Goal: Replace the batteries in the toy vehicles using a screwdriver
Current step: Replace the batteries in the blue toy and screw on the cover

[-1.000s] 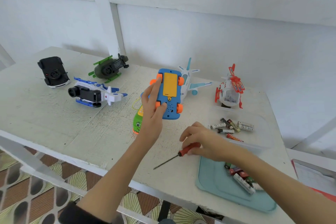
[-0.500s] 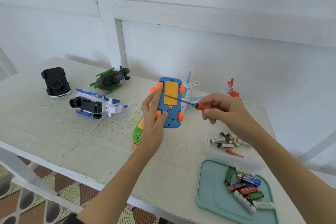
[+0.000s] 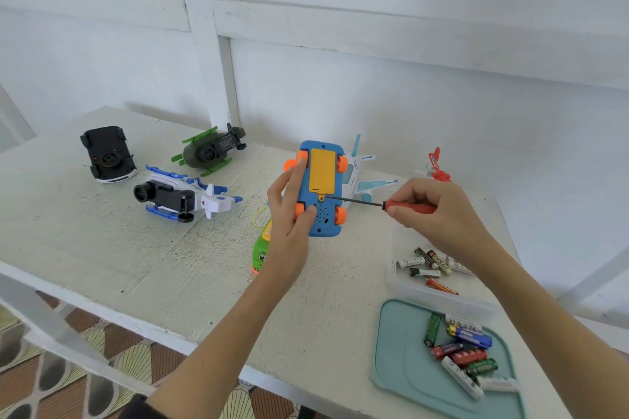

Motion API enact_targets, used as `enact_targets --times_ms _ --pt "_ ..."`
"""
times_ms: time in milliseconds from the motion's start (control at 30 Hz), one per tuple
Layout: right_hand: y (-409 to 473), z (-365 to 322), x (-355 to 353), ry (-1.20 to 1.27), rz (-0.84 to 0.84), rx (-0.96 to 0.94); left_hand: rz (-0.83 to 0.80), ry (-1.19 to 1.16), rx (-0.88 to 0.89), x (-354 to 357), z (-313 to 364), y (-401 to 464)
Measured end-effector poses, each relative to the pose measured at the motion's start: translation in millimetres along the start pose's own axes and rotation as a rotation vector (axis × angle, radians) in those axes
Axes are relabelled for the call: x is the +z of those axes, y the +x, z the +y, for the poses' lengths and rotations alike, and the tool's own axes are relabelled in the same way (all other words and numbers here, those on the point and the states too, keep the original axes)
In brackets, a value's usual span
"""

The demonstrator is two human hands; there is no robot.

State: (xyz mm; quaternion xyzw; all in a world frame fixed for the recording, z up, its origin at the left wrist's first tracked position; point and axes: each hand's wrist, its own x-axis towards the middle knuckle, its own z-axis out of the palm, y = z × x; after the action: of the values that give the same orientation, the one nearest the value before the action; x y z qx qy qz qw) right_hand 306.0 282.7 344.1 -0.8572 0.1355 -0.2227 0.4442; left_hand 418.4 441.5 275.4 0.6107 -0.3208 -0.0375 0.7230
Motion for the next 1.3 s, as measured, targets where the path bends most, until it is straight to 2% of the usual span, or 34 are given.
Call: enact_targets --times_ms 533,867,1000,1100,1200,1300 --pt "-1.6 -4.6 -4.4 -0.023 -0.005 0.017 -0.012 -0.008 0.002 3.8 6.9 -0.7" --pt "-2.4 -5.4 -7.8 -0.136 0.001 -0.035 -0.022 0.029 0.054 5.0 2.0 -0.1" --pt "-0.5 -5.5 -9.8 -0.312 0.043 -0.088 -0.006 0.223 0.113 1.2 -16.7 3.1" --pt "1.4 -6.0 -9.6 -0.370 0.095 -0.232 0.007 0.387 0.148 3.0 -23.3 2.6" --pt "3.2 -8.8 -8.2 -0.313 0.187 -0.287 -0.041 0.366 0.124 8.8 -22.5 -0.7" --pt "4.8 -15.0 -8.2 -0.430 0.206 -0.264 -0.056 0.395 0.109 11.1 -27.9 1.1"
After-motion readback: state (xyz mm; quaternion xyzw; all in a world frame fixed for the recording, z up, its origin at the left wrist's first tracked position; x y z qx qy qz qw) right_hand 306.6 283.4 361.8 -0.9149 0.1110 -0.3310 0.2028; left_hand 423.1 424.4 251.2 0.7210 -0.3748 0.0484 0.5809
